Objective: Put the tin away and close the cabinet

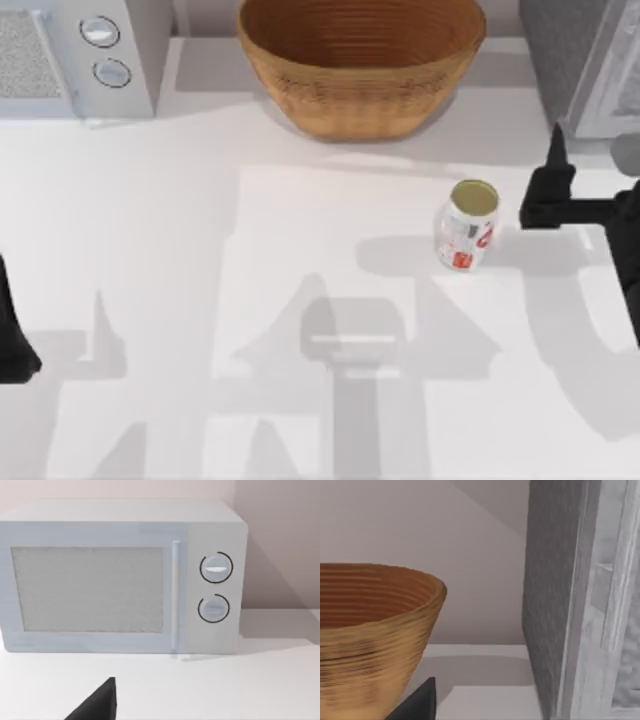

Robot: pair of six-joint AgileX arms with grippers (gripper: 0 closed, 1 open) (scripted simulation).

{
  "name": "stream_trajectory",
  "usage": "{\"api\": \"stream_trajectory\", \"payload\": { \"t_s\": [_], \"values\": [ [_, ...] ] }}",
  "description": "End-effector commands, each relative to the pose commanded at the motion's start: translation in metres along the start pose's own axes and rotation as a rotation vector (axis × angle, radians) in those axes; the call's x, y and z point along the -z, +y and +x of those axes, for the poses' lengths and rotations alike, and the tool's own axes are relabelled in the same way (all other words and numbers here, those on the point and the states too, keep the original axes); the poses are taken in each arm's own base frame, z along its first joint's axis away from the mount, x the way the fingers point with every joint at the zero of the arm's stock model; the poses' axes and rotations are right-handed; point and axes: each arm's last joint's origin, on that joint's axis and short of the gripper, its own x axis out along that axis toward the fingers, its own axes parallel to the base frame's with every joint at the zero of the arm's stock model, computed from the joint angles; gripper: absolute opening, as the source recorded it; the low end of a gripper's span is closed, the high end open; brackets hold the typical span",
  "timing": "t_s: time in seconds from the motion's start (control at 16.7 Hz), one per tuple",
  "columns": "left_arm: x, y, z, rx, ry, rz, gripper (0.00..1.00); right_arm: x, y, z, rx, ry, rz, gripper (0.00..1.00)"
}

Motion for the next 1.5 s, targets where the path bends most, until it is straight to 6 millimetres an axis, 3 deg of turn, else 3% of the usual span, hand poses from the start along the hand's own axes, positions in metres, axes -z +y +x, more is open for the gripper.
{"api": "stream_trajectory", "payload": {
  "t_s": [0.18,0.36,0.72,1.14,1.2,1.5],
  "values": [
    [0.0,0.0,0.0,0.0,0.0,0.0,1.0,0.036,0.034,0.013,0.0,-0.001,0.002,1.0],
    [0.0,0.0,0.0,0.0,0.0,0.0,1.0,0.077,0.061,0.013,0.0,-0.001,0.005,1.0],
    [0.0,0.0,0.0,0.0,0.0,0.0,1.0,0.14,0.087,-0.004,0.001,0.001,0.009,1.0],
    [0.0,0.0,0.0,0.0,0.0,0.0,1.0,0.15,0.09,-0.009,0.001,0.001,0.01,1.0],
    [0.0,0.0,0.0,0.0,0.0,0.0,1.0,0.168,0.117,-0.001,-0.079,0.041,0.006,1.0],
    [0.0,0.0,0.0,0.0,0.0,0.0,1.0,0.16,0.109,0.015,-0.008,0.007,0.013,1.0]
  ]
}}
